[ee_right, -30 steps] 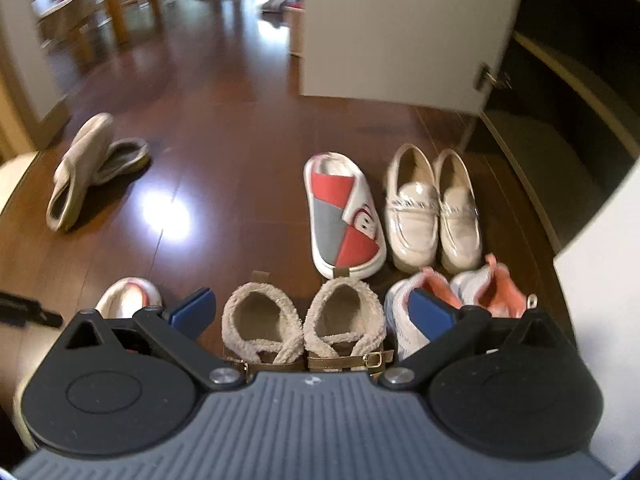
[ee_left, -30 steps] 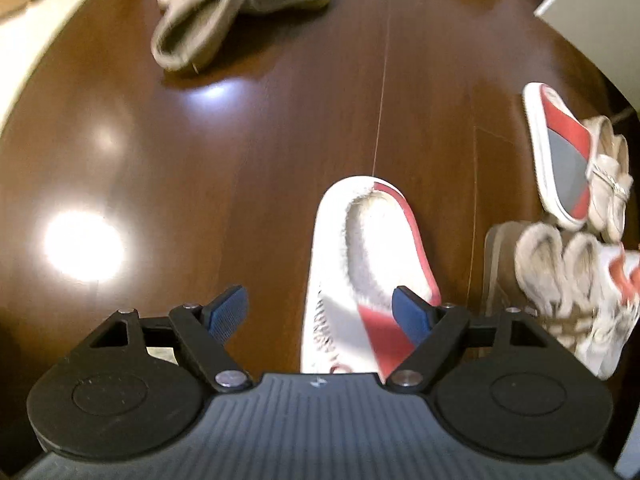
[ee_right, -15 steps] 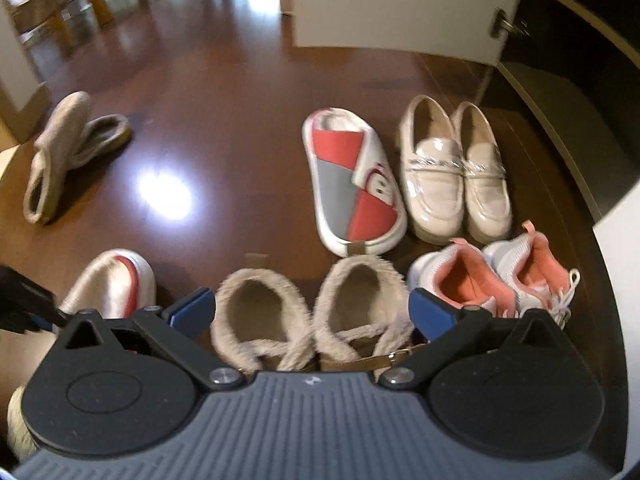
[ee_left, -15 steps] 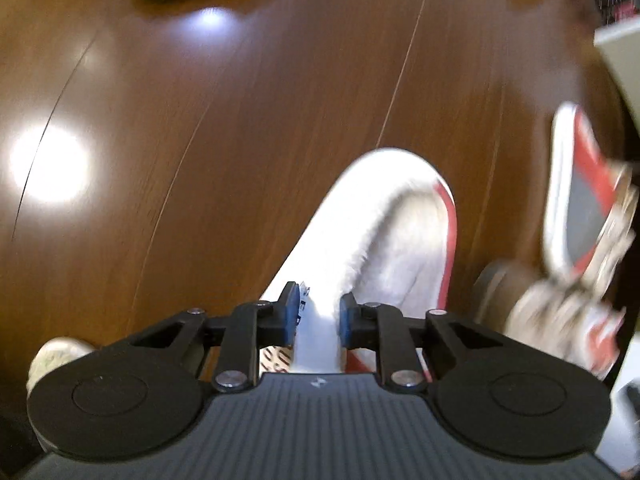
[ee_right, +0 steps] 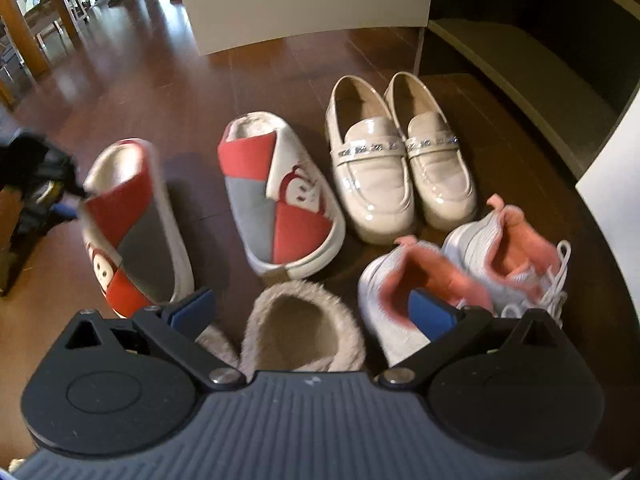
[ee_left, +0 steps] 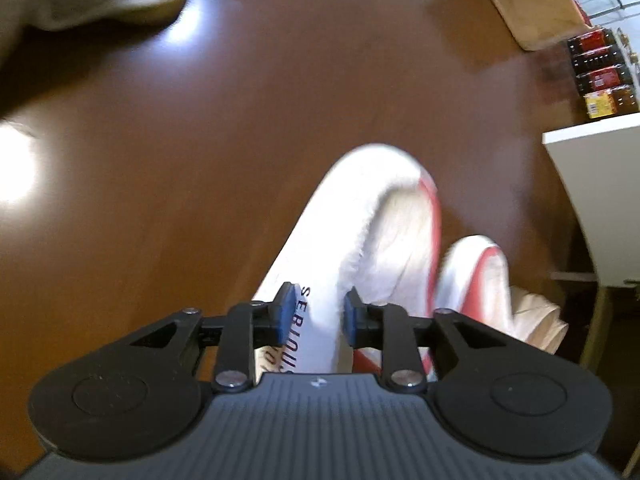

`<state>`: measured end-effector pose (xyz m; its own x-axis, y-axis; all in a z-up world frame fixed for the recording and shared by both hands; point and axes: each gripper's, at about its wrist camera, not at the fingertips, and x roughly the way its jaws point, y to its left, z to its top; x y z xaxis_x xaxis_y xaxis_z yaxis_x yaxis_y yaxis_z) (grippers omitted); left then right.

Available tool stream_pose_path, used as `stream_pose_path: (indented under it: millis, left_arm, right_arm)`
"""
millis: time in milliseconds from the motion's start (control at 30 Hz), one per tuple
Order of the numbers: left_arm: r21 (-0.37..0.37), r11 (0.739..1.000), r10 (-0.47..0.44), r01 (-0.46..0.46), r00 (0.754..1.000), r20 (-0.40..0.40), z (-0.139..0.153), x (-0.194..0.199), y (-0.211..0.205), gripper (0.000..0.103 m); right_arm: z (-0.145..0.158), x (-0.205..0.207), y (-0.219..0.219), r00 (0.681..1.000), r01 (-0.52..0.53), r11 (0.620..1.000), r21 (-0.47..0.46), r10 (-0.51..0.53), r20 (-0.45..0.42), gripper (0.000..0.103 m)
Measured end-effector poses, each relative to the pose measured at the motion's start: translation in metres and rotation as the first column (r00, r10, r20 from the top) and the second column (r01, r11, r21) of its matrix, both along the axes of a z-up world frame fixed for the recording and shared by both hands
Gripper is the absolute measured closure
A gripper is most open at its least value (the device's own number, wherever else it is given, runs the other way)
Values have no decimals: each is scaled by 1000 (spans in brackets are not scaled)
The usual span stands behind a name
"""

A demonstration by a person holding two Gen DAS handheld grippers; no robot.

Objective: Organize scattered shoes
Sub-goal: 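Carry the second slipper with the left gripper and set it beside the first, then move both tools back toward the beige quilted slippers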

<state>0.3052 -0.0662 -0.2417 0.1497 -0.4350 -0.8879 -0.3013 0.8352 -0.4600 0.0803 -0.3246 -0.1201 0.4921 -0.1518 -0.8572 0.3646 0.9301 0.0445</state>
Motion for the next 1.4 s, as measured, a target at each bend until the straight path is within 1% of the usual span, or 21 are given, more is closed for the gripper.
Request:
stream_pose_path:
  millis: [67, 133, 167, 233, 300, 333, 367, 467, 500, 533, 600, 700, 800, 833, 900, 933, 967, 1100, 1200, 1267, 1400]
  left_arm:
    - [-15, 1000, -27, 27, 1000, 3, 5, 5, -10, 69]
    - [-25, 997, -70, 71, 997, 44, 17, 4, -9, 65]
    - [-5, 993, -121, 121, 990, 68, 27, 1, -8, 58]
    - [84, 970, -234, 227, 968, 88, 40, -1, -5, 49]
    - [184, 928, -343, 324, 936, 79, 49, -9, 1, 48]
    - [244, 892, -404, 380, 913, 59, 52, -17, 7, 48]
    - [306, 844, -470, 440, 882, 28, 57, -27, 18, 48]
    - [421, 731, -574, 537, 818, -47, 79, -63, 56, 48]
    - [432, 721, -577, 542, 814, -59, 88, -76, 69, 48]
    - [433, 719, -580, 544, 813, -57, 96, -84, 76, 47]
    - [443, 705, -603, 553, 797, -36, 120, -107, 93, 45]
    - [517, 638, -671, 571, 741, 10, 140, -122, 93, 41]
    - [569, 593, -720, 570, 691, 58, 145, -122, 80, 40]
    - [564, 597, -721, 571, 689, 65, 144, -120, 79, 40]
    - [546, 610, -721, 575, 688, 81, 143, -114, 74, 40]
    - [544, 612, -721, 573, 688, 86, 141, -111, 73, 40]
    - [550, 611, -723, 569, 685, 94, 144, -109, 72, 40]
    - [573, 595, -737, 564, 667, 109, 146, -109, 72, 40]
    - [559, 599, -734, 573, 672, 98, 141, -109, 70, 40]
    - [557, 593, -740, 582, 667, 92, 139, -109, 67, 40]
    - [563, 583, -747, 586, 659, 88, 139, -110, 61, 40]
  right_arm:
    - [0, 5, 0, 1000, -11, 1000, -8, 11, 8, 1]
    - [-1, 10, 4, 999, -38, 999, -9, 38, 27, 1]
    - [-2, 15, 9, 997, -65, 998, -6, 65, 44, 1]
    - [-8, 27, 23, 988, -142, 990, 18, 141, 56, 1]
    - [-15, 42, 41, 974, -221, 975, 36, 219, 52, 1]
    - [-19, 49, 50, 966, -256, 966, 44, 254, 49, 1]
    - [-22, 53, 55, 962, -271, 961, 50, 269, 45, 1]
    - [-30, 74, 72, 952, -306, 948, 89, 303, 51, 1]
    - [-33, 81, 77, 949, -314, 945, 90, 311, 53, 1]
    - [-36, 89, 82, 946, -322, 942, 89, 319, 52, 1]
    - [-43, 106, 93, 941, -338, 937, 86, 335, 52, 1]
    - [-58, 130, 113, 934, -357, 932, 59, 356, 25, 1]
    - [-77, 151, 129, 918, -397, 918, 2, 397, -19, 5]
    - [-83, 157, 132, 912, -408, 913, -18, 408, -37, 13]
    - [-90, 163, 132, 908, -417, 908, -33, 416, -43, 15]
    - [-91, 164, 130, 908, -419, 907, -33, 418, -39, 22]
    - [-90, 165, 126, 906, -424, 905, -43, 422, -41, 24]
    - [-90, 169, 101, 911, -410, 911, -38, 408, -53, 25]
    - [-89, 166, 88, 887, -460, 887, -39, 457, -58, 25]
    - [-89, 164, 82, 878, -477, 878, -38, 474, -63, 24]
    - [-92, 165, 79, 882, -468, 883, -21, 466, -63, 18]
